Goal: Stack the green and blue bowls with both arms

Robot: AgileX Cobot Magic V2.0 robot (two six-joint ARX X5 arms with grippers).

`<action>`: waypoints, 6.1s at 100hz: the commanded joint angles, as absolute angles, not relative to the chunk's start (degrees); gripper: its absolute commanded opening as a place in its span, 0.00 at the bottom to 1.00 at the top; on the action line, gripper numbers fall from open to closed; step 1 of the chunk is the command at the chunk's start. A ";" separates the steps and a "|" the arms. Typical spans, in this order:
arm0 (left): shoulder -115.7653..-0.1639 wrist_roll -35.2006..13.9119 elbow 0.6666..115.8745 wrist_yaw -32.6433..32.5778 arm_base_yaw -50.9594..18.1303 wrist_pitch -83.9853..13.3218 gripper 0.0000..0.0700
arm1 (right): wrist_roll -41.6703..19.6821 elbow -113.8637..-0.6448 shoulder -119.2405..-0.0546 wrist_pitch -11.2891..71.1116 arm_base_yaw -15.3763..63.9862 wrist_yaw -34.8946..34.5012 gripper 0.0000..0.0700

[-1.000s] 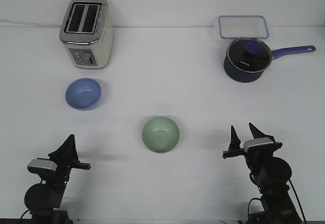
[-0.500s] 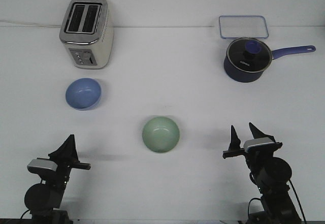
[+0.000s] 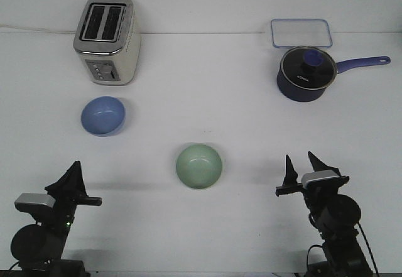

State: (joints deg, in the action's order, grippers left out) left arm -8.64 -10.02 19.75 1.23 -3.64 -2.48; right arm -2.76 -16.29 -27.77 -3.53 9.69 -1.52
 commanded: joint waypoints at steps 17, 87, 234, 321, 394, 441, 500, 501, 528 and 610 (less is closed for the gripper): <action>-26.00 -9.67 42.68 1.56 -3.66 -19.81 0.01 | -2.90 -16.69 -27.79 -4.25 9.78 -1.48 0.59; -53.54 -4.99 68.20 1.72 -4.95 -44.66 0.02 | -2.90 -16.69 -27.79 -4.25 9.78 -1.45 0.59; -107.28 -2.11 89.69 1.74 7.55 -39.79 0.72 | -2.94 -16.69 -27.79 -4.27 9.78 -1.48 0.59; -97.12 -2.98 89.69 13.58 6.02 -41.60 0.01 | -2.94 -16.69 -27.79 -4.27 9.78 -1.45 0.59; -91.37 -4.19 89.27 17.19 -21.87 -49.56 0.01 | -2.94 -16.69 -27.79 -4.29 9.78 -1.48 0.59; -101.08 -3.86 89.27 17.21 -30.83 -49.19 0.01 | -2.96 -16.69 -27.79 -4.27 9.78 -1.48 0.59; -101.56 -3.68 89.27 17.21 -32.53 -48.07 0.56 | -2.96 -16.69 -27.79 -4.27 9.78 -1.48 0.59; -101.56 -3.68 89.27 17.21 -32.53 -48.05 0.56 | -2.94 -16.69 -27.79 -4.27 9.78 -1.48 0.59; -99.02 -2.35 89.32 17.02 -30.70 -46.98 0.55 | -2.94 -16.69 -27.79 -4.27 9.78 -1.48 0.59; -53.67 -1.50 63.44 4.36 -17.67 -22.87 0.55 | -2.94 -16.69 -27.79 -4.29 9.78 -1.45 0.59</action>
State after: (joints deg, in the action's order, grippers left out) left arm -57.39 -2.04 69.34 4.43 -17.65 -27.31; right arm -2.76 -16.29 -27.77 -3.62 9.69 -1.52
